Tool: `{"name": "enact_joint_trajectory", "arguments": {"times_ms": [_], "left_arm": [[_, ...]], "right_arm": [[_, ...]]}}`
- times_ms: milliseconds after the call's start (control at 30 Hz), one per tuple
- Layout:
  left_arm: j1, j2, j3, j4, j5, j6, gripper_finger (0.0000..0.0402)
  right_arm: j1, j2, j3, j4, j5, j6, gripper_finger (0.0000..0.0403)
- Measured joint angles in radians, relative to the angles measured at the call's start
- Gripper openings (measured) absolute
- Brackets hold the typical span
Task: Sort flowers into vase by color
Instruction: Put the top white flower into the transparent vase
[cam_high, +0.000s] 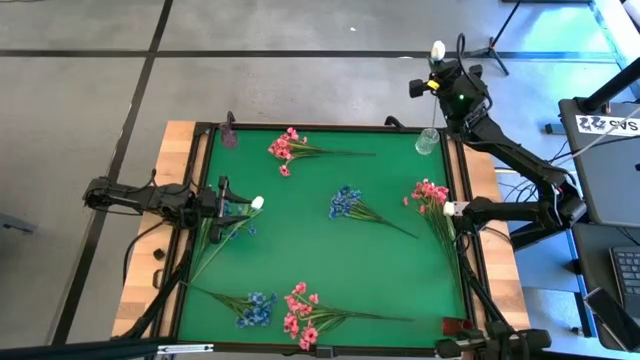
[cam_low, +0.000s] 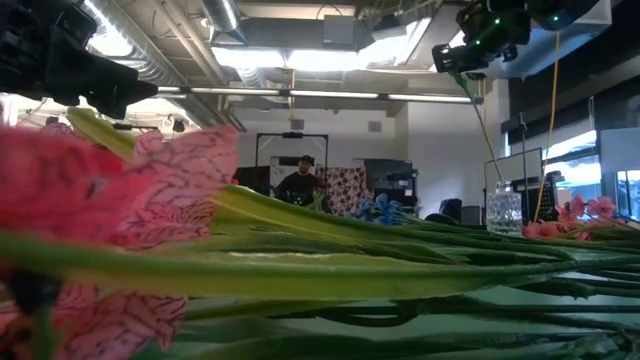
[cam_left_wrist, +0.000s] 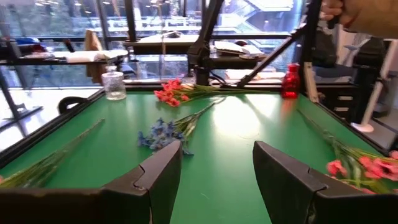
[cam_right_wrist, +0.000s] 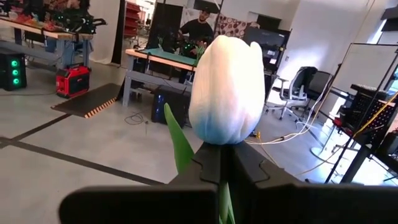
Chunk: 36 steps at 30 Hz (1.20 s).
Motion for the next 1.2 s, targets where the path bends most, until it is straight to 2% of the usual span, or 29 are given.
{"name": "enact_joint_trajectory", "arguments": {"times_ms": [233, 367, 533, 700, 800, 933, 1033, 1200], "left_arm": [[0.000, 0.000, 0.000, 0.049, -0.006, -0.040, 0.0194], [0.006, 0.000, 0.000, 0.292, -0.080, -0.206, 0.0194], [0.006, 0.000, 0.000, 0.622, -0.137, -0.330, 0.0194], [0.006, 0.000, 0.001, 0.885, -0.158, -0.278, 0.0194], [0.006, 0.005, 0.001, 1.006, -0.087, -0.271, 0.0194], [0.005, 0.076, 0.017, 1.060, 0.070, -0.264, 0.0194], [0.006, 0.193, 0.091, 1.064, 0.079, -0.251, 0.0194], [0.006, 0.444, 0.273, 1.060, 0.074, -0.098, 0.0194]], "right_arm": [[0.000, 0.000, -0.073, 0.012, 0.020, 0.029, 0.0007], [0.000, 0.000, -0.098, 0.009, 0.077, 0.047, 0.0012], [0.000, -0.001, -0.099, -0.070, 0.150, 0.103, 0.0014], [0.000, -0.001, -0.099, -0.174, 0.155, 0.152, 0.0022], [0.000, -0.001, -0.099, -0.247, 0.155, 0.221, 0.0045], [0.000, -0.009, -0.099, -0.328, 0.142, 0.260, 0.0099], [0.000, -0.024, -0.084, -0.418, 0.137, 0.315, 0.0142], [0.000, -0.027, 0.002, -0.600, 0.101, 0.429, 0.0199]]}}
